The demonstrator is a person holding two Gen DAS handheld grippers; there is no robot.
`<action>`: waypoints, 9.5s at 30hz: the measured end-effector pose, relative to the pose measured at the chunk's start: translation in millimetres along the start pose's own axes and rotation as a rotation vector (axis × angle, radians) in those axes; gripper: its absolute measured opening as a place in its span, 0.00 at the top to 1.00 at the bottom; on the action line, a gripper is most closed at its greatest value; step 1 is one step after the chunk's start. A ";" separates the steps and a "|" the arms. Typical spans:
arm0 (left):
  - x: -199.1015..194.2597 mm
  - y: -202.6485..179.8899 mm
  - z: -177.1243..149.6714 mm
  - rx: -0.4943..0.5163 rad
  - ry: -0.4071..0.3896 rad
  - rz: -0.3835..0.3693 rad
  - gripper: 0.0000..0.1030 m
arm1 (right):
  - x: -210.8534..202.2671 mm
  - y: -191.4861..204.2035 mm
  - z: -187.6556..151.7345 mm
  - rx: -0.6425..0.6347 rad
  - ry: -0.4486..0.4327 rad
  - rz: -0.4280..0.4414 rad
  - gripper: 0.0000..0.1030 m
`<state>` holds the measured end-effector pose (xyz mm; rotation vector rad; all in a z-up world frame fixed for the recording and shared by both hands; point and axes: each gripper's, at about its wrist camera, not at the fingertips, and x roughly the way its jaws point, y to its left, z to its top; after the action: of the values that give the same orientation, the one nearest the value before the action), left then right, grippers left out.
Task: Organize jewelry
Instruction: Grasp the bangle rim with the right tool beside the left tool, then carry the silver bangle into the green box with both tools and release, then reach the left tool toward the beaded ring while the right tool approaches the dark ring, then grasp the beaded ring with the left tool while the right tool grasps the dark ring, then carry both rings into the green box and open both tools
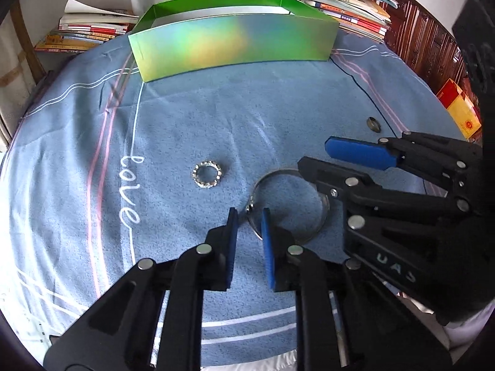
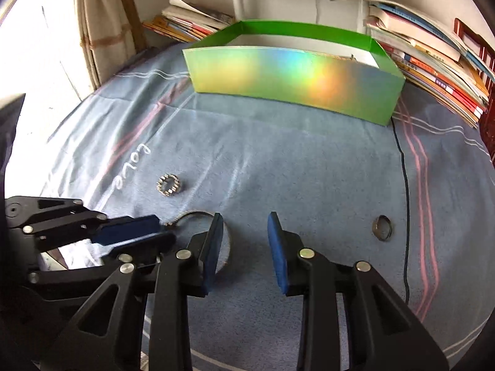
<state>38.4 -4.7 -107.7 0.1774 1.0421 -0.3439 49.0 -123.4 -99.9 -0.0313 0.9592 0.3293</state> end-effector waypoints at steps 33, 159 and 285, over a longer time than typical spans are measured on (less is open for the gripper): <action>-25.0 -4.3 15.6 0.059 -0.073 -0.034 0.94 | -21.3 -1.1 7.8 -0.031 -0.053 0.059 0.95; 16.5 19.6 24.4 -0.124 -0.124 0.136 0.72 | -1.9 -27.7 -23.1 0.183 -0.092 -0.196 0.57; 8.3 31.5 9.7 -0.128 -0.137 0.139 0.59 | 2.5 4.4 -21.8 0.046 -0.102 -0.148 0.68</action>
<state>61.4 20.1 -110.6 0.1089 0.9078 -0.1606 31.6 -122.3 -114.0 -0.0431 0.8576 0.1706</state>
